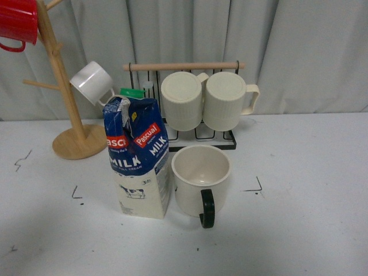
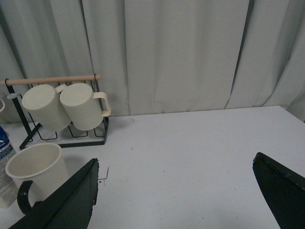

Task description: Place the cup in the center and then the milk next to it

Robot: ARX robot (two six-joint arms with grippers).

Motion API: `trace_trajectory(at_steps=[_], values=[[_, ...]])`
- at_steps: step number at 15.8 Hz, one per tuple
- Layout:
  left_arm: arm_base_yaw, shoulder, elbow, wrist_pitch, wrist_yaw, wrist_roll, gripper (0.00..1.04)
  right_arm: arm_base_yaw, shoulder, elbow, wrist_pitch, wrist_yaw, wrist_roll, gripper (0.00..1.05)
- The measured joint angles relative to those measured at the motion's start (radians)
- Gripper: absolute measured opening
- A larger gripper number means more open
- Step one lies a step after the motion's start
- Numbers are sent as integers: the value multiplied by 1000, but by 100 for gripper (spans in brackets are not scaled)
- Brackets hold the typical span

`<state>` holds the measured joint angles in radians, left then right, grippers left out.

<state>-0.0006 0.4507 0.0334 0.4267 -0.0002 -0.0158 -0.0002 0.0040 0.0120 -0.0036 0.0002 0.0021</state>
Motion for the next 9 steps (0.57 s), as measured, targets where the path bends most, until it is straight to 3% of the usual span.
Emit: trace_trajectory(at_steps=[9], values=[[0,-199,-23,-171,0,0,2,0,0,0,0,0,0,98]])
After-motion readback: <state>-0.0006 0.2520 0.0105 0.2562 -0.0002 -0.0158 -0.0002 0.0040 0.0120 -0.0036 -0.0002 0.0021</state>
